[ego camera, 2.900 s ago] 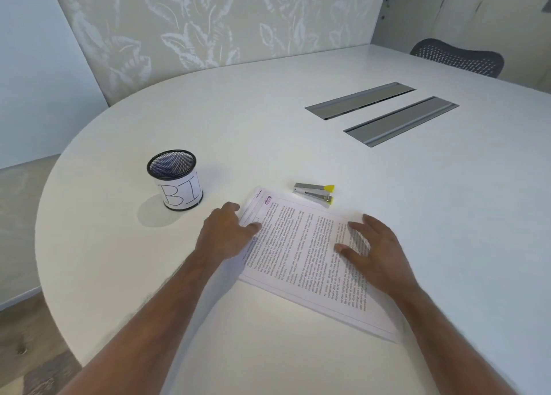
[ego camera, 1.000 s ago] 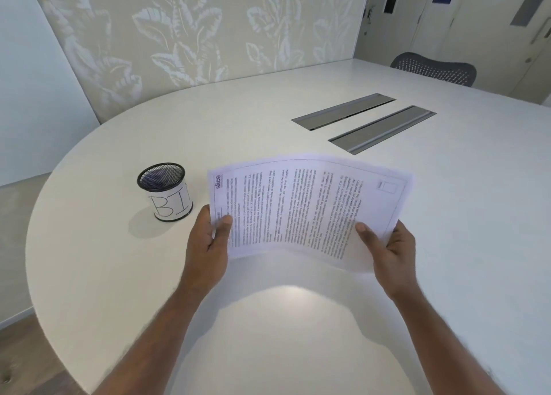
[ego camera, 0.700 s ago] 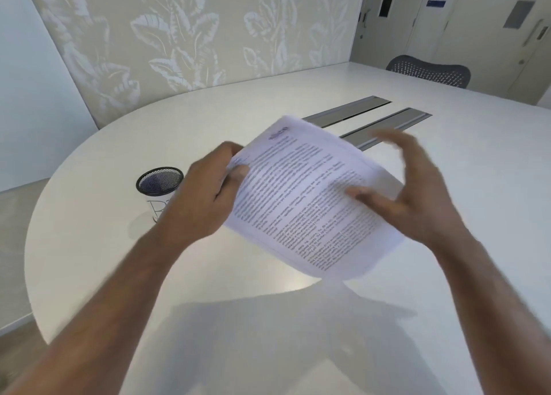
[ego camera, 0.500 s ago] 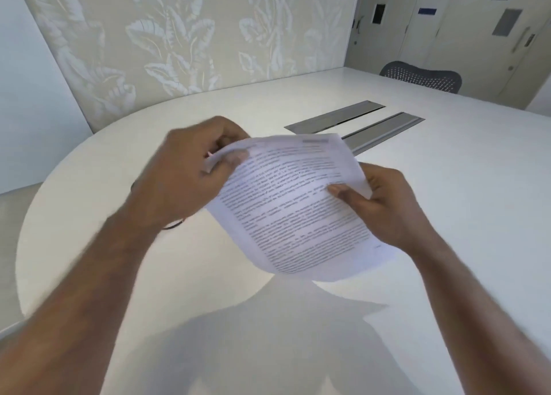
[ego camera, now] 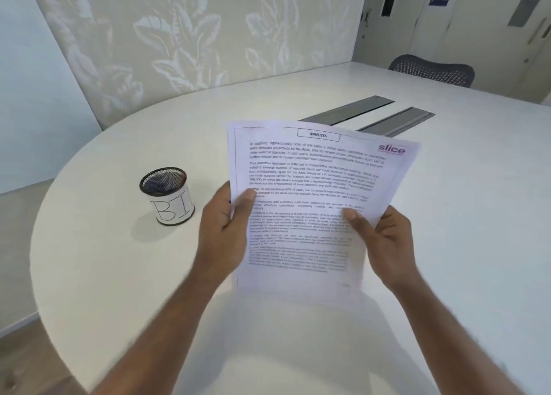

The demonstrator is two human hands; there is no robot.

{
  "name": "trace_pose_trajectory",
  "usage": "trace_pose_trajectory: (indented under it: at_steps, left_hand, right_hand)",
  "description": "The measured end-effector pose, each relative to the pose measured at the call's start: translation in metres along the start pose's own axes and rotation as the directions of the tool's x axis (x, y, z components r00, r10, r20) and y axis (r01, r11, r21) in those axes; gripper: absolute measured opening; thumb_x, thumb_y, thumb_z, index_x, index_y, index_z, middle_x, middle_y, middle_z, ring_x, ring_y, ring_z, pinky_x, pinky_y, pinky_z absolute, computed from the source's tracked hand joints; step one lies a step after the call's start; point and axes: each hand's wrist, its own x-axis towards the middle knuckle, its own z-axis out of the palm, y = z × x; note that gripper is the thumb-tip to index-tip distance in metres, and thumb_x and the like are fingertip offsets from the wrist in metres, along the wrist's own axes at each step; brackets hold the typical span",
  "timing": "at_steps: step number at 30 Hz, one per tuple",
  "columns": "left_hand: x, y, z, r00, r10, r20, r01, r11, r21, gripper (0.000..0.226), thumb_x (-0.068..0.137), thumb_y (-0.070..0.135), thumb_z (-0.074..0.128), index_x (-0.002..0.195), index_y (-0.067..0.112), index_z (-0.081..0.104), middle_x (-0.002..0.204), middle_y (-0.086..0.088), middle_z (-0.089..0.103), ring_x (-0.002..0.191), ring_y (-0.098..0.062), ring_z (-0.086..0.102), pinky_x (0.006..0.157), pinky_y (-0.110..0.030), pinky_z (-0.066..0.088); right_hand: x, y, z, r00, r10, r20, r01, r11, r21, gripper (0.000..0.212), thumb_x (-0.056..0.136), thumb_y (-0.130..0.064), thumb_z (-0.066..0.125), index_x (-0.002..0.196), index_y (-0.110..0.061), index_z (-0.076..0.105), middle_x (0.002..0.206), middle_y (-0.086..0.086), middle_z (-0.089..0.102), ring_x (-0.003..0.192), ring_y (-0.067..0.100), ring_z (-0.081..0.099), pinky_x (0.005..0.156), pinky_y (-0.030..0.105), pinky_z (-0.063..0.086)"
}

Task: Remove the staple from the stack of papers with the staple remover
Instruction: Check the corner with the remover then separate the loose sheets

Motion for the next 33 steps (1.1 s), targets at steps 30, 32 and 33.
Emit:
trace_pose_trajectory:
  at_steps: [30, 32, 33]
  left_hand:
    - [-0.018, -0.079, -0.016, 0.844, -0.513, -0.158, 0.537, 0.809, 0.241, 0.038, 0.104, 0.02, 0.051, 0.077, -0.007, 0.047, 0.073, -0.009, 0.05, 0.069, -0.019, 0.045, 0.065, -0.034, 0.036]
    - [-0.02, -0.081, -0.016, 0.842, -0.52, -0.144, 0.539, 0.807, 0.239, 0.038, 0.104, 0.022, 0.051, 0.081, -0.008, 0.05, 0.076, -0.009, 0.055, 0.071, -0.019, 0.049, 0.067, -0.034, 0.04]
    - [-0.021, -0.081, -0.015, 0.84, -0.526, -0.134, 0.543, 0.807, 0.232, 0.038, 0.104, 0.023, 0.05, 0.087, -0.011, 0.052, 0.08, -0.01, 0.058, 0.074, -0.019, 0.052, 0.069, -0.035, 0.042]
  right_hand:
    - [-0.015, 0.067, -0.006, 0.855, 0.487, 0.178, -0.45, 0.868, -0.212, 0.018, 0.088, -0.014, 0.072, 0.105, -0.019, 0.072, 0.104, -0.003, 0.078, 0.094, 0.018, 0.075, 0.074, 0.026, 0.06]
    - [-0.007, 0.066, -0.005, 0.864, 0.475, 0.169, -0.443, 0.875, -0.196, 0.019, 0.088, -0.018, 0.072, 0.108, -0.018, 0.07, 0.106, -0.002, 0.078, 0.096, 0.017, 0.075, 0.076, 0.027, 0.059]
    - [-0.003, 0.066, -0.004, 0.867, 0.471, 0.163, -0.441, 0.878, -0.187, 0.019, 0.09, -0.02, 0.071, 0.109, -0.017, 0.07, 0.107, -0.001, 0.077, 0.097, 0.017, 0.074, 0.079, 0.029, 0.059]
